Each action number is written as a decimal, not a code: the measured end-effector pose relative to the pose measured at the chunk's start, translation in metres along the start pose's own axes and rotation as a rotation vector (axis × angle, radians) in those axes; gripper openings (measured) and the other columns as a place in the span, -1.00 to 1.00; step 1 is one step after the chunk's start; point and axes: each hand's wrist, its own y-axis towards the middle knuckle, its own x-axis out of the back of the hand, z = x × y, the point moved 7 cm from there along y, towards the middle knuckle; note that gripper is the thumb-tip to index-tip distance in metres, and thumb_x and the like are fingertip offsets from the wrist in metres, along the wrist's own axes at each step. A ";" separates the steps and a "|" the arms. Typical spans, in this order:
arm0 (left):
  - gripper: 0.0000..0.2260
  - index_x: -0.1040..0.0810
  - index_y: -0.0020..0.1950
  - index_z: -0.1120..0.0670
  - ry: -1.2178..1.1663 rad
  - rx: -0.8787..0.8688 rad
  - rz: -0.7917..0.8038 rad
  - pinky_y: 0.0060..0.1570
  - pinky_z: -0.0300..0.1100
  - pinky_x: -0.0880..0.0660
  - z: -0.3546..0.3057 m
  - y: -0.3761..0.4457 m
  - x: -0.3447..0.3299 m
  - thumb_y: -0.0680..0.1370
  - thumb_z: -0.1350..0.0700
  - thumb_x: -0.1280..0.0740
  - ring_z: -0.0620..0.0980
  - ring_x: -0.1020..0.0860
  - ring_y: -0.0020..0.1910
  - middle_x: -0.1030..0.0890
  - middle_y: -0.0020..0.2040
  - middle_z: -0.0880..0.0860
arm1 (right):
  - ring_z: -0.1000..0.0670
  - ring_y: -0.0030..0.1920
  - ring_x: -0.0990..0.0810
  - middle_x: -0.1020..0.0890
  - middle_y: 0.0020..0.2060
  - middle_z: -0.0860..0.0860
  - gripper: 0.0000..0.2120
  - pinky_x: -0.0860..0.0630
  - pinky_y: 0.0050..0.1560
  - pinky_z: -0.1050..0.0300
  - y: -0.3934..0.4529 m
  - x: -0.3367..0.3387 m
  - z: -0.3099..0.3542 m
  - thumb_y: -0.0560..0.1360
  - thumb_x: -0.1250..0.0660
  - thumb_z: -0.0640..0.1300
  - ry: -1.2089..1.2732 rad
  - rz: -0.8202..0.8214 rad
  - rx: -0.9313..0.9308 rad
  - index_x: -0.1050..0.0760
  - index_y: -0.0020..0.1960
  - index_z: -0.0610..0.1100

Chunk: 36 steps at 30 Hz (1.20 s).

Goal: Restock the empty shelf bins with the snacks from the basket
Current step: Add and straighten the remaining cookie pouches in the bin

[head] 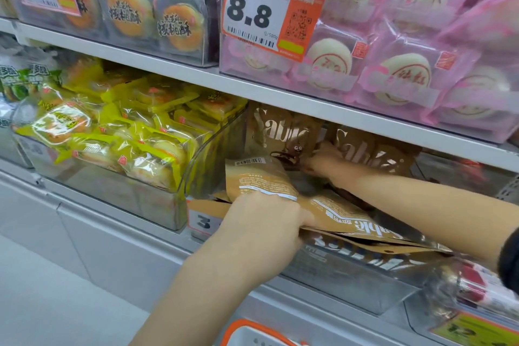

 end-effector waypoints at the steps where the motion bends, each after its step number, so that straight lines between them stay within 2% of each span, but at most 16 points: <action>1: -0.71 -0.44 0.28 -0.27 -0.008 -0.014 0.002 -0.15 -0.17 -0.37 -0.001 -0.003 0.003 0.60 0.00 -0.15 0.02 -0.53 0.06 -0.60 0.08 -0.05 | -0.15 0.05 -0.59 -0.57 0.05 -0.10 -0.61 -0.57 0.02 -0.02 -0.013 0.007 0.000 0.49 -0.33 -0.20 -0.132 -0.045 0.038 -0.31 0.26 -0.23; 3: -0.69 -0.42 0.30 -0.29 -0.005 -0.053 -0.055 -0.08 -0.16 -0.43 -0.005 -0.004 0.007 0.59 -0.01 -0.15 0.03 -0.53 0.09 -0.60 0.13 -0.06 | -0.17 0.04 -0.57 -0.54 0.08 -0.11 -0.51 -0.52 -0.03 0.01 -0.043 0.022 0.011 0.50 -0.28 -0.22 -0.353 -0.104 0.232 -0.16 0.35 -0.20; 5: -0.68 -0.41 0.30 -0.29 -0.031 -0.038 -0.050 -0.01 -0.13 -0.46 -0.003 -0.004 0.006 0.59 0.00 -0.15 0.03 -0.53 0.10 -0.59 0.15 -0.07 | -0.19 0.00 -0.57 -0.46 0.21 -0.14 -0.52 -0.51 -0.08 0.00 -0.073 0.025 0.029 0.50 -0.25 -0.22 -0.645 -0.064 0.505 -0.13 0.34 -0.03; 8: -0.67 -0.40 0.31 -0.32 -0.021 -0.040 -0.055 0.05 -0.12 -0.46 -0.002 -0.003 0.006 0.59 0.00 -0.16 0.02 -0.52 0.13 -0.58 0.18 -0.08 | -0.12 0.07 -0.53 -0.17 0.46 0.02 -0.46 -0.47 -0.13 0.12 -0.102 0.010 0.042 0.55 -0.19 -0.14 -0.908 0.253 0.840 -0.07 0.39 0.28; 10: -0.65 -0.38 0.32 -0.35 -0.019 -0.041 -0.053 0.08 -0.13 -0.45 -0.002 -0.004 0.005 0.59 0.01 -0.16 0.01 -0.51 0.16 -0.57 0.21 -0.09 | -0.12 0.21 -0.47 -0.04 0.52 0.08 -0.34 -0.49 0.00 0.13 -0.107 0.001 0.046 0.56 -0.21 -0.14 -0.989 0.344 0.963 0.03 0.46 0.30; 12: -0.63 -0.35 0.34 -0.36 -0.033 -0.042 -0.047 0.11 -0.14 -0.43 -0.002 -0.003 0.004 0.59 0.01 -0.16 0.01 -0.49 0.19 -0.55 0.24 -0.10 | -0.10 0.28 -0.42 -0.02 0.52 0.06 -0.21 -0.44 -0.04 0.16 -0.104 -0.010 0.053 0.51 -0.30 -0.18 -1.072 0.344 1.068 0.09 0.51 0.24; 15: -0.63 -0.33 0.37 -0.33 -0.007 -0.075 -0.071 0.15 -0.14 -0.38 -0.004 -0.003 0.003 0.59 0.00 -0.15 -0.01 -0.46 0.22 -0.52 0.26 -0.10 | -0.03 0.32 -0.37 -0.11 0.51 0.09 -0.17 -0.38 -0.05 0.23 -0.093 -0.020 0.060 0.48 -0.30 -0.22 -1.041 0.386 1.060 0.10 0.51 0.26; 18: -0.60 -0.38 0.35 -0.29 -0.048 -0.123 -0.103 0.22 -0.14 -0.33 -0.007 -0.005 0.004 0.54 0.01 -0.15 -0.05 -0.46 0.23 -0.54 0.21 -0.12 | 0.08 0.37 -0.33 -0.29 0.43 0.15 -0.26 -0.40 0.26 0.13 -0.083 -0.026 0.063 0.46 -0.24 -0.31 -0.655 0.522 0.828 -0.13 0.48 0.23; 20: -0.58 -0.53 0.23 -0.25 -0.025 -0.120 -0.125 0.19 -0.11 -0.36 -0.009 -0.007 0.006 0.41 0.07 -0.26 -0.08 -0.55 0.14 -0.61 0.07 -0.13 | 0.17 0.36 -0.28 -0.30 0.43 0.16 -0.42 -0.29 0.34 0.22 -0.088 -0.028 0.068 0.52 -0.25 -0.22 -0.444 0.610 0.675 -0.23 0.46 0.17; 22: -0.58 -0.53 0.24 -0.23 -0.033 -0.100 -0.125 0.26 -0.07 -0.28 -0.011 -0.005 0.005 0.42 0.11 -0.29 -0.07 -0.53 0.20 -0.60 0.13 -0.11 | 0.22 0.38 -0.21 -0.23 0.46 0.18 -0.49 -0.17 0.38 0.25 -0.100 -0.031 0.074 0.57 -0.25 0.01 -0.324 0.744 0.600 -0.19 0.47 0.18; 24: -0.57 -0.47 0.29 -0.23 -0.056 -0.082 -0.135 0.21 -0.11 -0.22 -0.012 -0.007 0.008 0.47 0.13 -0.25 -0.04 -0.50 0.19 -0.58 0.17 -0.08 | 0.18 0.44 -0.16 -0.15 0.49 0.19 -0.43 -0.13 0.42 0.17 -0.115 -0.036 0.076 0.55 -0.25 0.14 -0.363 0.907 0.584 -0.11 0.49 0.22; 27: -0.54 -0.38 0.36 -0.22 -0.037 -0.139 -0.226 0.15 -0.18 -0.22 -0.016 -0.008 0.005 0.50 0.13 -0.10 -0.10 -0.47 0.16 -0.53 0.17 -0.13 | 0.11 0.48 -0.10 -0.08 0.52 0.17 -0.33 -0.14 0.45 0.10 -0.120 -0.038 0.069 0.52 -0.31 0.12 -0.475 1.016 0.482 -0.03 0.51 0.23; 30: -0.54 -0.61 0.02 -0.21 -0.130 -0.120 -0.153 -0.19 -0.28 -0.45 -0.016 -0.011 -0.004 0.27 0.09 -0.08 -0.19 -0.60 -0.17 -0.62 -0.20 -0.20 | 0.14 0.47 -0.13 -0.13 0.50 0.17 -0.33 -0.11 0.45 0.17 -0.117 -0.033 0.071 0.52 -0.33 0.10 -0.632 0.922 0.547 -0.07 0.51 0.19; 33: -0.61 -0.62 -0.10 -0.19 -0.110 -0.138 -0.175 -0.25 -0.32 -0.43 -0.014 -0.011 -0.010 0.13 0.07 -0.26 -0.19 -0.60 -0.24 -0.60 -0.31 -0.22 | 0.12 0.35 -0.33 -0.36 0.40 0.12 -0.46 -0.27 0.35 0.21 -0.119 -0.028 0.074 0.54 -0.27 0.14 -0.701 0.718 0.634 -0.26 0.46 0.05; 35: -0.60 -0.62 -0.12 -0.19 -0.114 -0.150 -0.190 -0.20 -0.35 -0.36 -0.016 -0.013 -0.008 0.08 0.05 -0.30 -0.22 -0.60 -0.26 -0.60 -0.31 -0.23 | 0.02 0.02 -0.54 -0.59 0.09 0.00 -0.65 -0.47 -0.01 0.11 -0.118 -0.021 0.079 0.54 -0.27 0.08 -0.756 0.515 0.733 -0.49 0.22 -0.10; 36: -0.60 -0.63 -0.13 -0.20 -0.111 -0.155 -0.214 -0.19 -0.36 -0.34 -0.017 -0.014 -0.005 0.07 0.04 -0.30 -0.23 -0.60 -0.27 -0.61 -0.30 -0.23 | -0.02 -0.16 -0.54 -0.60 -0.08 -0.06 -0.72 -0.44 -0.17 0.05 -0.117 -0.018 0.080 0.55 -0.27 0.04 -0.785 0.447 0.764 -0.53 0.06 -0.17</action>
